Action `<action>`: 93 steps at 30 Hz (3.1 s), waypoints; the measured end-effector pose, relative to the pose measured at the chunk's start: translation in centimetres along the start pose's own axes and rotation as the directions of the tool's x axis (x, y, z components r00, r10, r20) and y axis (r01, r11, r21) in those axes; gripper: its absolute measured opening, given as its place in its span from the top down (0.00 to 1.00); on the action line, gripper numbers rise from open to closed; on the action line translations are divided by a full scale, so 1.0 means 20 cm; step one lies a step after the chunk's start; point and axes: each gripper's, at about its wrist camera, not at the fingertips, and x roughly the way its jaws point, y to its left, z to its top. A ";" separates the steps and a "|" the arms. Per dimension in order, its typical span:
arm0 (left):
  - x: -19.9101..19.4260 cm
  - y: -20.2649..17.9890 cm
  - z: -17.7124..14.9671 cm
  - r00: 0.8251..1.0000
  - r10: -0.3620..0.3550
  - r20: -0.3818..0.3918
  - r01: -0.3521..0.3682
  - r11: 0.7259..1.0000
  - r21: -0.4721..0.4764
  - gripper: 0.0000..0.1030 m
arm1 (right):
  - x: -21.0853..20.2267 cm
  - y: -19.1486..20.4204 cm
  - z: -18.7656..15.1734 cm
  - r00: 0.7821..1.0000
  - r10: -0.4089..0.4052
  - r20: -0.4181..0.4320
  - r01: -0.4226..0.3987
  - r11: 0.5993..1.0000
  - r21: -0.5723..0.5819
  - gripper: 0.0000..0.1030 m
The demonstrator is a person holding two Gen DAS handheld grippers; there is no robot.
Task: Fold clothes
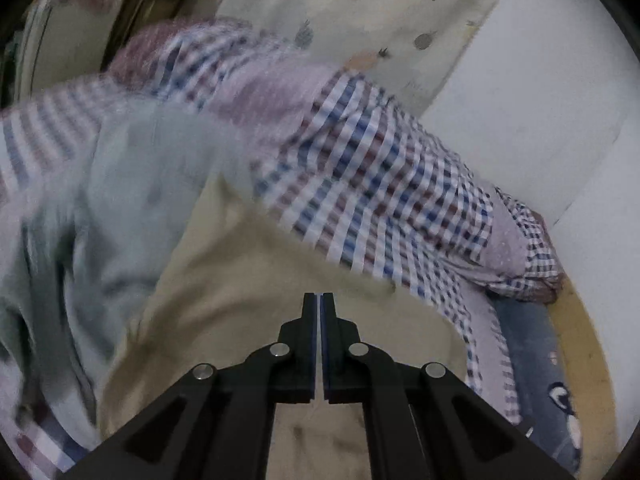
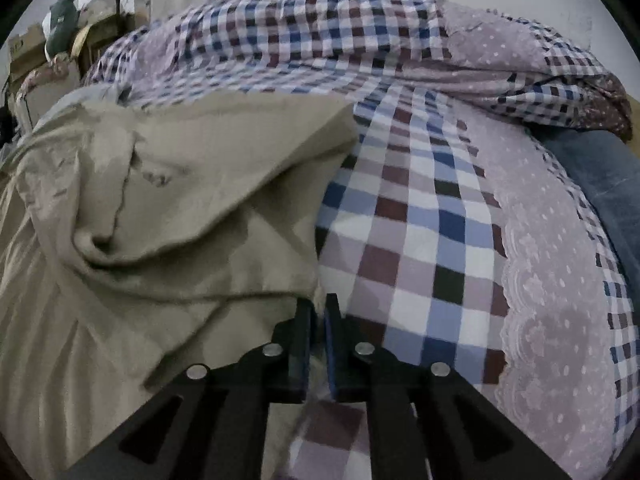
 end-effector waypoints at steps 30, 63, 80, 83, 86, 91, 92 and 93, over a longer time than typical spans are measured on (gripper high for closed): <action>-0.34 0.53 -0.29 0.925 -0.365 0.104 0.378 0.862 -0.338 0.16 | 0.21 1.53 0.88 0.965 0.221 -0.143 -0.263 0.821 -0.506 0.83; -0.28 0.58 -0.27 0.942 -0.327 0.077 0.333 0.880 -0.337 0.16 | 0.13 1.48 1.22 0.942 0.322 -0.093 -0.335 0.893 -0.300 0.38; -0.33 0.60 -0.24 0.933 -0.344 0.108 0.359 0.863 -0.356 0.16 | 0.28 1.54 0.86 0.957 0.211 -0.198 -0.266 0.910 -0.318 0.98; -0.33 0.63 -0.23 0.932 -0.343 0.117 0.362 0.858 -0.366 0.16 | 0.21 1.61 0.93 0.948 0.254 -0.190 -0.306 0.893 -0.329 0.99; -0.34 0.67 -0.21 0.931 -0.342 0.128 0.365 0.851 -0.377 0.16 | 0.06 1.67 1.03 0.924 0.345 -0.163 -0.380 0.867 -0.323 1.00; -0.36 0.72 -0.19 0.934 -0.331 0.136 0.358 0.849 -0.389 0.16 | -0.07 1.85 1.15 0.890 0.421 -0.177 -0.457 0.820 -0.344 1.00; -0.36 0.73 -0.18 0.934 -0.330 0.138 0.357 0.848 -0.391 0.16 | -0.08 1.91 1.16 0.884 0.425 -0.192 -0.467 0.808 -0.360 1.00; -0.37 0.73 -0.18 0.934 -0.329 0.139 0.357 0.848 -0.393 0.16 | -0.08 1.97 1.16 0.881 0.425 -0.210 -0.474 0.793 -0.384 1.00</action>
